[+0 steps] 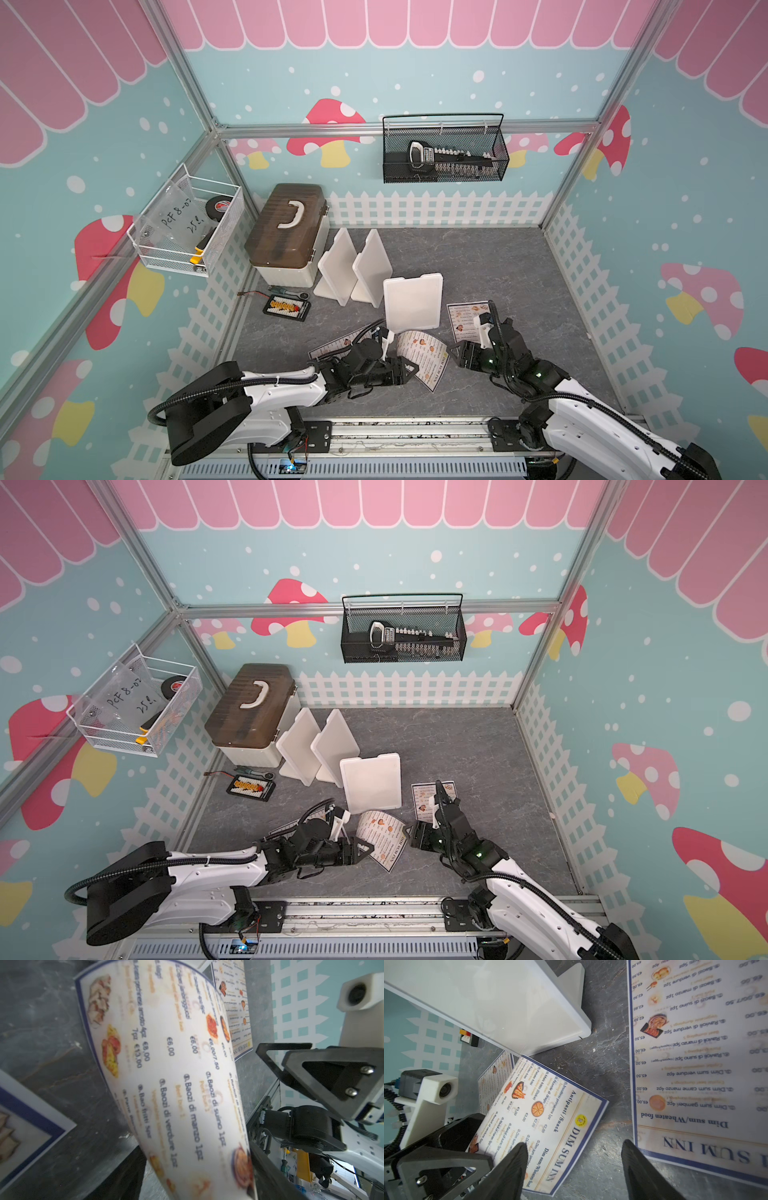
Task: Insert the menus into the narrow rack
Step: Pick up the menu from the center of the board.
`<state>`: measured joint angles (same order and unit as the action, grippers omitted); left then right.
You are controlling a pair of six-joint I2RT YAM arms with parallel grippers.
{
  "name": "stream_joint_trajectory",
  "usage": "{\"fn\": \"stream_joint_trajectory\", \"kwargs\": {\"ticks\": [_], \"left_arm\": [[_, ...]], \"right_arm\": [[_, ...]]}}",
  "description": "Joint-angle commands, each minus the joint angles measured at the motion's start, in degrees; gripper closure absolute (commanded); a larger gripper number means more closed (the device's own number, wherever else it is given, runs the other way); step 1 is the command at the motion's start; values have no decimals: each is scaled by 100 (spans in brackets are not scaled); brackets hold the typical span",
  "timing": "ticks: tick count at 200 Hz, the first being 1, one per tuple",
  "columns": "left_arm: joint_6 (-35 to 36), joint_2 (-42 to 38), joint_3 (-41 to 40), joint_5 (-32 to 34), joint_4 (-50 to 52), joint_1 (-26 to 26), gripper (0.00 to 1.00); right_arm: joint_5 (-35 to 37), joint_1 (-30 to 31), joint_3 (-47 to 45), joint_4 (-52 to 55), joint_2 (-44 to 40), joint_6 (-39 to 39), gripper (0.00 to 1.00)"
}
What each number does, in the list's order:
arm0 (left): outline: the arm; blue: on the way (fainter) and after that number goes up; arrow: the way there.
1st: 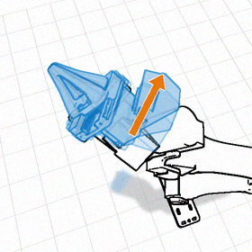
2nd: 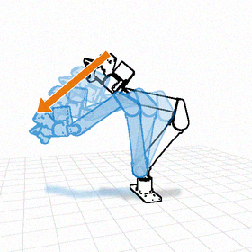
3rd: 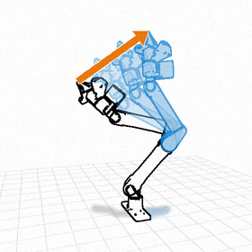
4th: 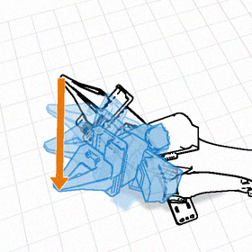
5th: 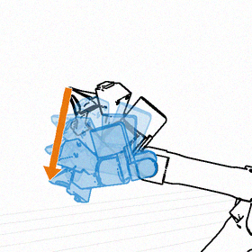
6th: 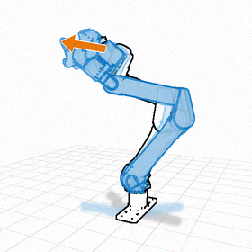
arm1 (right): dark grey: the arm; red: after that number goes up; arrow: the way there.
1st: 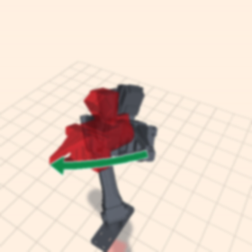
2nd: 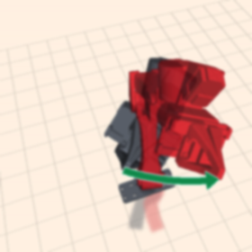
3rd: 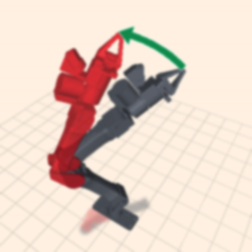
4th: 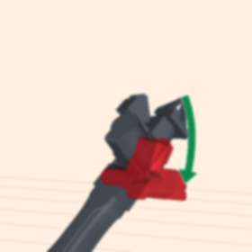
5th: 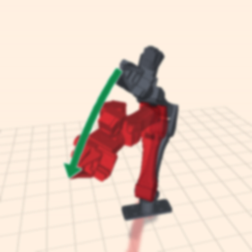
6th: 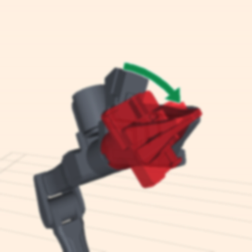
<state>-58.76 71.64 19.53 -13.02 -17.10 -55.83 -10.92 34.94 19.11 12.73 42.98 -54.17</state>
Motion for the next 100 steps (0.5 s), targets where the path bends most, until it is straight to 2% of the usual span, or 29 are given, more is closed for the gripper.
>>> {"fn": "stream_joint_trajectory", "kwargs": {"ticks": [1,65,100], "left_arm": [[-143,-124,-107,-84,-332,84,27],[-213,47,-107,-109,-335,137,28],[-281,76,-125,-109,-438,169,28]], "right_arm": [[-147,26,-31,-289,37,-70,26],[-464,22,-131,-491,679,-331,26],[-497,24,-340,-690,734,-635,16]]}}
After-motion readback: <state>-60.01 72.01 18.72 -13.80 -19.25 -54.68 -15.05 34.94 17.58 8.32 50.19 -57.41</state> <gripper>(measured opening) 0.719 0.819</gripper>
